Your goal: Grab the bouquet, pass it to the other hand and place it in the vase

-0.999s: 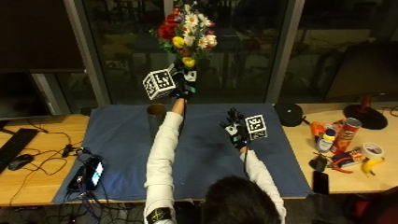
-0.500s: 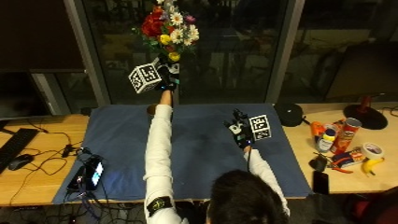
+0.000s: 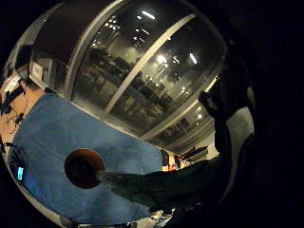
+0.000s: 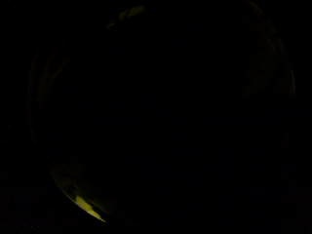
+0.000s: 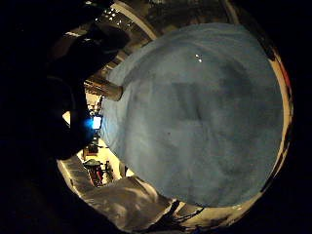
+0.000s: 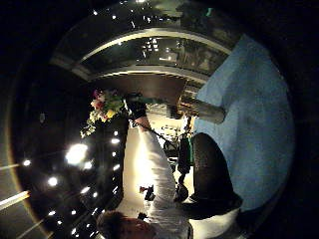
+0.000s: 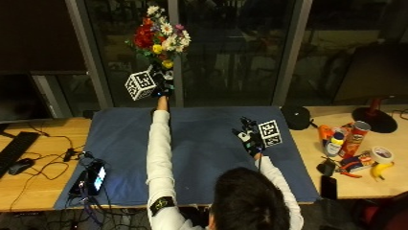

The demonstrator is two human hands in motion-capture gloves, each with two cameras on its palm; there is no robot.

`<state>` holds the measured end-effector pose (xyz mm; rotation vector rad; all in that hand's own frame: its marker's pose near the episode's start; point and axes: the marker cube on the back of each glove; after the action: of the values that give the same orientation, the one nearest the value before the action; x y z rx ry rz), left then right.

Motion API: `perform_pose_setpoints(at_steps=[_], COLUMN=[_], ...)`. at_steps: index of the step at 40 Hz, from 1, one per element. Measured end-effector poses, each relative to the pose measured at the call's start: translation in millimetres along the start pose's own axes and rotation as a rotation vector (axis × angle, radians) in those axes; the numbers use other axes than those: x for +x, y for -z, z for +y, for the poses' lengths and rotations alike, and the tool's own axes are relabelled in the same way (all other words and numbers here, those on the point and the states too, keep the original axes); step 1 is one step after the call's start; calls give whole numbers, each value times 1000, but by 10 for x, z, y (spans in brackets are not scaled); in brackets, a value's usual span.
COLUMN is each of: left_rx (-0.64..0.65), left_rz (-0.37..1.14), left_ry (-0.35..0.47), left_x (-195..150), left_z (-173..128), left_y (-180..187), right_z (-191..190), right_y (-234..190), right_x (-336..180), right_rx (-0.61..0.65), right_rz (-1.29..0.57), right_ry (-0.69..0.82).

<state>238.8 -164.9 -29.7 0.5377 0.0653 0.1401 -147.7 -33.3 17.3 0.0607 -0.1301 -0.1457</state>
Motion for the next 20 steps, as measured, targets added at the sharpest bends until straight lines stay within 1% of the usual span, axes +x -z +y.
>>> perform_pose_setpoints(at_steps=[3, 5, 7, 9, 11, 13, 15, 17, 19, 20], left_rx=[-14, -32, -75, -169, -330, -509, -618, -634, -612, -601], left_rz=[-1, -2, -5, -13, -33, -63, -78, -66, -51, -47], left_ry=[26, 49, 77, 116, 170, 231, 278, 311, 346, 356], left_x=[-177, -331, -531, -832, -1266, -1764, -2129, -2286, -2346, -2362], left_z=[-3, 5, 47, 160, 377, 673, 1006, 1356, 1651, 1751], left_y=[-42, -62, -69, -78, -84, -55, 76, 322, 568, 655], right_z=[68, 75, 99, 146, 194, 273, 360, 428, 503, 538], right_y=[-3, -9, -22, -32, -32, -21, 9, 67, 141, 179], right_x=[-18, 12, 16, 28, 130, 281, 473, 712, 914, 982], right_rx=[-45, -33, -54, -96, -119, -147, -178, -196, -202, -201], right_rz=[-19, 7, -20, -71, -79, -68, -37, 8, 32, 36], right_ry=[-29, -56, -19, 60, 79, 59, 61, 68, 21, -3])
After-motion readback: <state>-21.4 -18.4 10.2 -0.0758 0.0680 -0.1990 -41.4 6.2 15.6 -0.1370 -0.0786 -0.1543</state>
